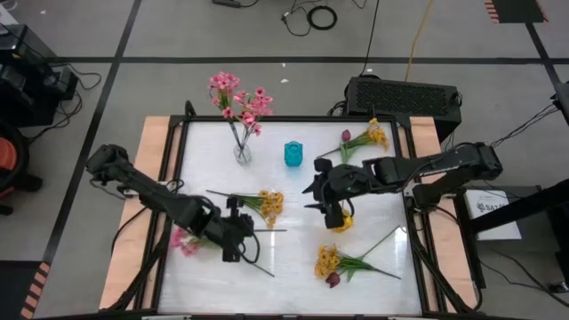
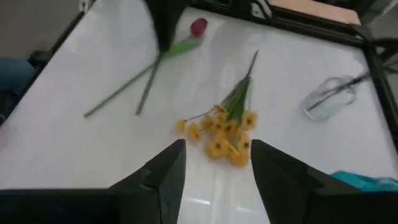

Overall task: Sort flowers into vase by color
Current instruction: Put the pink flowers into the transparent vase

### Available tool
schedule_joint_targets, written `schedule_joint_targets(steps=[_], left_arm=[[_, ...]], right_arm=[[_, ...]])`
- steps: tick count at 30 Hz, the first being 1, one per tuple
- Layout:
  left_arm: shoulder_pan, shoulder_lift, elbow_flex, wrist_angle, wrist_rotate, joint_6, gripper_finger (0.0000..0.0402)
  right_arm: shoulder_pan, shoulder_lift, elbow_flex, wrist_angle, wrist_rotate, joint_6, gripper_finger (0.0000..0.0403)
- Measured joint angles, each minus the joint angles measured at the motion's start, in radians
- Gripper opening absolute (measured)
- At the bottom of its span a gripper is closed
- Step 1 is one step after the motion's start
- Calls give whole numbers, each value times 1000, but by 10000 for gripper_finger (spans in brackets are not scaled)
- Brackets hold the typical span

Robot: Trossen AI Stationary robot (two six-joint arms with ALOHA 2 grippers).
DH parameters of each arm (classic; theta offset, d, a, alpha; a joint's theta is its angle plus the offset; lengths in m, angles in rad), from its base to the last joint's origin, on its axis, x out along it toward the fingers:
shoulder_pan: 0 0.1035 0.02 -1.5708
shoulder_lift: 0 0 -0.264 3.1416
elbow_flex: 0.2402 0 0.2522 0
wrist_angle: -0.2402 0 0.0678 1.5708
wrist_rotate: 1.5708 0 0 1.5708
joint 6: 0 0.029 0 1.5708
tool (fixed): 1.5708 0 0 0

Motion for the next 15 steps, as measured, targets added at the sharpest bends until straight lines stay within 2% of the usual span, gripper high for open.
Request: schedule_joint_targets(steps=[8, 15], left_arm=[[114, -6, 20, -4, -3, 81, 5], [183, -6, 20, 0, 12, 100, 5]], right_arm=[[24, 65, 1, 36, 5, -17, 233], [21, 96, 1, 76, 7, -10, 240]])
